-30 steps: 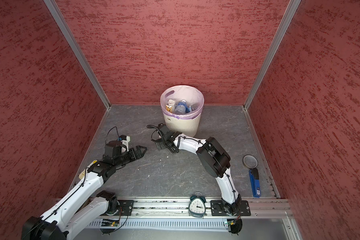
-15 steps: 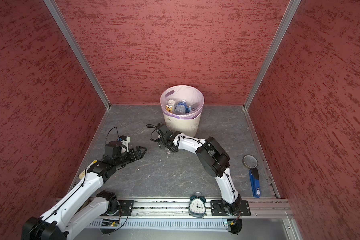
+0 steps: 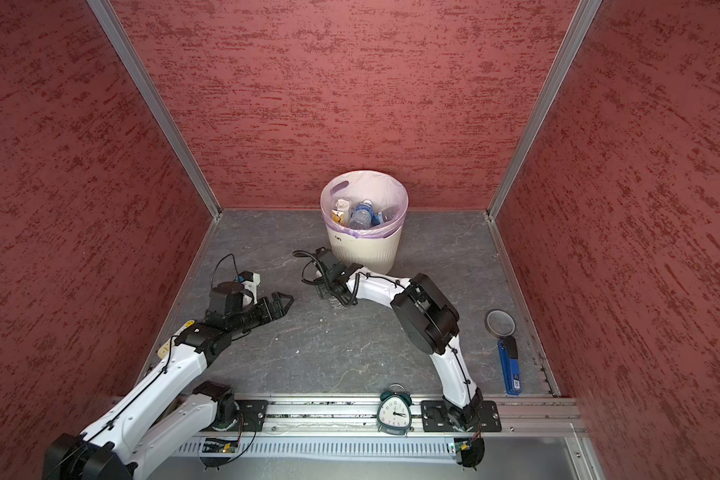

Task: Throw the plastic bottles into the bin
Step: 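Align the right gripper over the red-and-white-label bottle beside the bin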

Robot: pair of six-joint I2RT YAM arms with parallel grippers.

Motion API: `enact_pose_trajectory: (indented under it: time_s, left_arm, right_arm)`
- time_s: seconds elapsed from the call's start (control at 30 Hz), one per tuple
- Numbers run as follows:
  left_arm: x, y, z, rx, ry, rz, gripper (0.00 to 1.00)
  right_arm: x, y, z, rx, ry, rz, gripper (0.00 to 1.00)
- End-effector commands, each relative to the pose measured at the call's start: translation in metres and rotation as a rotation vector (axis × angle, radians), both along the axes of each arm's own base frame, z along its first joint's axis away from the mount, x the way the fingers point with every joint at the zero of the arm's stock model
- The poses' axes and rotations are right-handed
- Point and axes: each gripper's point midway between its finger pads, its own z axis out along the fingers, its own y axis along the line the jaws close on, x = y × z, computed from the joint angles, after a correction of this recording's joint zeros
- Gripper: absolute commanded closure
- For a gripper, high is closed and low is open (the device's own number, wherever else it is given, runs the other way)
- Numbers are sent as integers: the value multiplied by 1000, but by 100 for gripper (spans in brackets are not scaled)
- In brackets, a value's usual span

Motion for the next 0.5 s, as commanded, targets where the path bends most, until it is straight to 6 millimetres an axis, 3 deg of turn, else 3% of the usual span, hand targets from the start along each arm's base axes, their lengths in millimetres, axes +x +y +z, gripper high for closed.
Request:
enact_pose_trajectory:
  time_s: [0.0,0.13,0.47]
  left_arm:
    - [2,1,7,3,-19,-3,0]
    - [3,1,8,5,-22,-3,0]
    - [8,0,13,9,-30,-5,0]
  right_arm:
    - [-4,-1,0,1,-1,4,38]
    - [-5,-4,7,6,-15,-5,45]
    - [-26,-12,41,34,-79,0,45]
